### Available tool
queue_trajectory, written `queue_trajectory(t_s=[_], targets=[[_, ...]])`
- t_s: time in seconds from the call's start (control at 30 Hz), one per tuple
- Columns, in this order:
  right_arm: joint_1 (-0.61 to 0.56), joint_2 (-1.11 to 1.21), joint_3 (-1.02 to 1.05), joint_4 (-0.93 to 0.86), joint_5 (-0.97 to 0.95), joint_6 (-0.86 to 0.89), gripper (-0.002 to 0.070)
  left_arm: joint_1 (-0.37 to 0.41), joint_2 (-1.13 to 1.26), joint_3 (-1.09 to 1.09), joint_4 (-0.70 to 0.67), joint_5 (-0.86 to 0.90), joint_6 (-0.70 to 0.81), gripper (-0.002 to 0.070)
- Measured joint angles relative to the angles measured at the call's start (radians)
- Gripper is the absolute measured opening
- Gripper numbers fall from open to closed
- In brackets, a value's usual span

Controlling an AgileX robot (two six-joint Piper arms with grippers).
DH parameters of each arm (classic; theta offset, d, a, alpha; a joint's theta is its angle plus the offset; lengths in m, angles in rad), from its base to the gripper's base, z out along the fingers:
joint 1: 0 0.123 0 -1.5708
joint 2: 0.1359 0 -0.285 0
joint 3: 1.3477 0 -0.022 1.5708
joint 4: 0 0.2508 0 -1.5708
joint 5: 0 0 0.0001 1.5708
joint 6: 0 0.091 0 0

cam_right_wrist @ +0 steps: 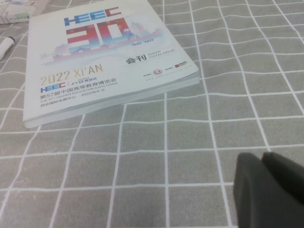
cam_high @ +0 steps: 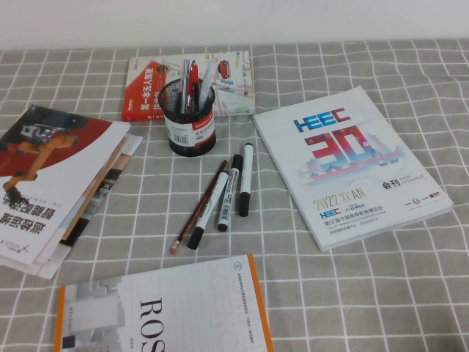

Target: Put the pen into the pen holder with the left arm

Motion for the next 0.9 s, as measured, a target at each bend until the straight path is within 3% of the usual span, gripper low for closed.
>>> queue_trajectory(t_s=[0.3,0.5,0.67,0.9], targets=[[0.000,0.000,0.000,0.000,0.000,0.000,-0.0015,0.000,0.268,-0.201,0.000,0.192,0.037,0.0000],[0.000,0.000,0.000,0.000,0.000,0.000,-0.0015,0.000,0.548,-0.443,-0.031,0.417,0.235,0.0000],[0.000,0.000,0.000,0.000,0.000,0.000,-0.0015,0.000,0.789,-0.644,-0.140,0.599,0.471,0.0000],[0.000,0.000,0.000,0.000,0.000,0.000,-0.0015,-0.011,1.108,-0.849,-0.258,0.732,0.684,0.0000]])
